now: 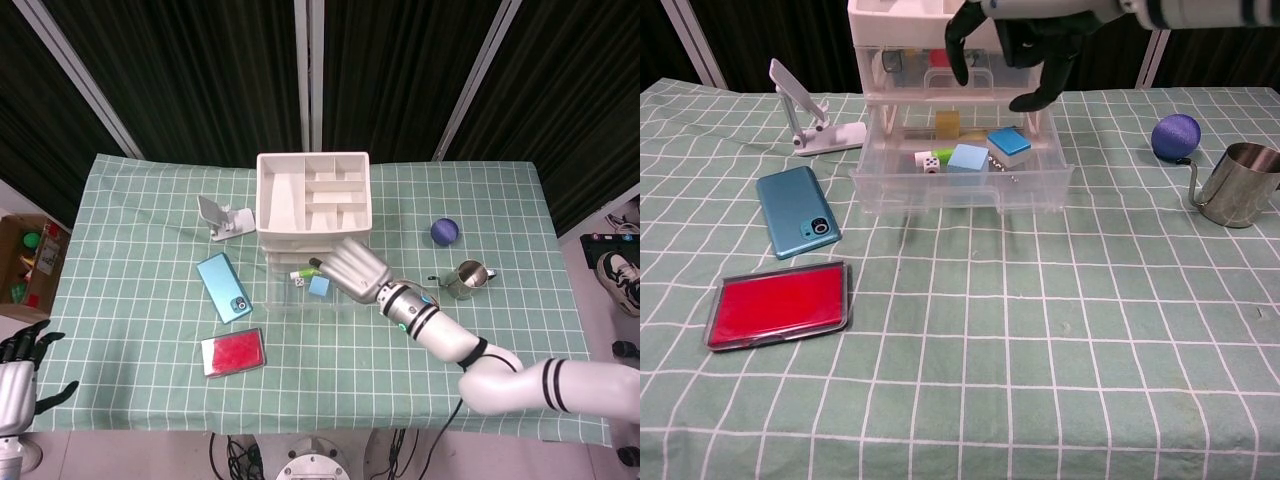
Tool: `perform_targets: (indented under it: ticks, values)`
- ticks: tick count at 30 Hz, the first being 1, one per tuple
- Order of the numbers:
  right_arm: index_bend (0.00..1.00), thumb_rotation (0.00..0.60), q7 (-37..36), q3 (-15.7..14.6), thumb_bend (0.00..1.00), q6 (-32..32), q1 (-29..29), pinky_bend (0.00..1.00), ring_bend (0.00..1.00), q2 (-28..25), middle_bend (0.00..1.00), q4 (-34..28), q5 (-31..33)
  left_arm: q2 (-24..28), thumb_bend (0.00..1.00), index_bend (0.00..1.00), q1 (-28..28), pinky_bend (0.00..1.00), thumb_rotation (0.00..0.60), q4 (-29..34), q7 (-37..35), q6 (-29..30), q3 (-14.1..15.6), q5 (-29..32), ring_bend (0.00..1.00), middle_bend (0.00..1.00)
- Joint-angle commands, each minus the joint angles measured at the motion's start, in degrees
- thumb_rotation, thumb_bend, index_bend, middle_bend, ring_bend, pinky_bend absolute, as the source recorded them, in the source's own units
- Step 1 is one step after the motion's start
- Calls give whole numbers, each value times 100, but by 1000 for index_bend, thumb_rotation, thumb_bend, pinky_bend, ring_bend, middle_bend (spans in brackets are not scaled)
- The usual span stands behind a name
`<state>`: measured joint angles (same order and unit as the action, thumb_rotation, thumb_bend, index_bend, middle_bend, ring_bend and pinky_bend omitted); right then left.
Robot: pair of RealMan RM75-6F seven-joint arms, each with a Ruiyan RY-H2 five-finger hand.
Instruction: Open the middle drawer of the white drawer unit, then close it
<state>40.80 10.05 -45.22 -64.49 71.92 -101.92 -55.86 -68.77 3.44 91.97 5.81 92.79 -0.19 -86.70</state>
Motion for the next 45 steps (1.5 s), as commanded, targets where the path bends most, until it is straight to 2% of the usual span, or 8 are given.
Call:
perform_targets:
  ticks: [1, 8, 16, 20, 24, 37, 45]
  values:
    - [364, 600, 529, -209, 227, -223, -377, 971, 958, 699, 953, 676, 19, -22, 0, 288, 24, 204, 600, -28, -32, 3, 11, 18, 154, 146]
    - [369, 600, 831, -441, 217, -338, -488, 971, 959, 1251, 954, 1315, -401, -53, 0, 288, 106, 204, 600, -110, -135, 60, 28, 39, 154, 146]
    - [325, 600, 563, -497, 154, -509, -327, 970, 959, 1202, 954, 1489, -835, -82, 0, 288, 126, 204, 600, -175, -195, 49, 16, 47, 153, 146]
    - [298, 600, 491, -517, 59, -552, -250, 969, 957, 1141, 954, 1498, -949, -93, 0, 288, 103, 204, 600, -182, -195, 19, 0, 35, 153, 146]
    - [285, 600, 367, -544, 1, -551, -197, 969, 957, 1337, 954, 1721, -1092, -99, 0, 288, 75, 204, 600, -178, -193, -9, -16, 18, 153, 146]
    - [284, 600, -45, -466, 0, -545, -198, 969, 957, 2079, 954, 2553, -1653, -118, 0, 288, 112, 204, 600, -223, -230, -16, -15, 51, 154, 146]
    - [293, 600, -379, -255, 0, -750, -305, 969, 959, 2769, 954, 3205, -2096, -119, 0, 288, 156, 204, 600, -254, -265, 19, -1, 48, 153, 146]
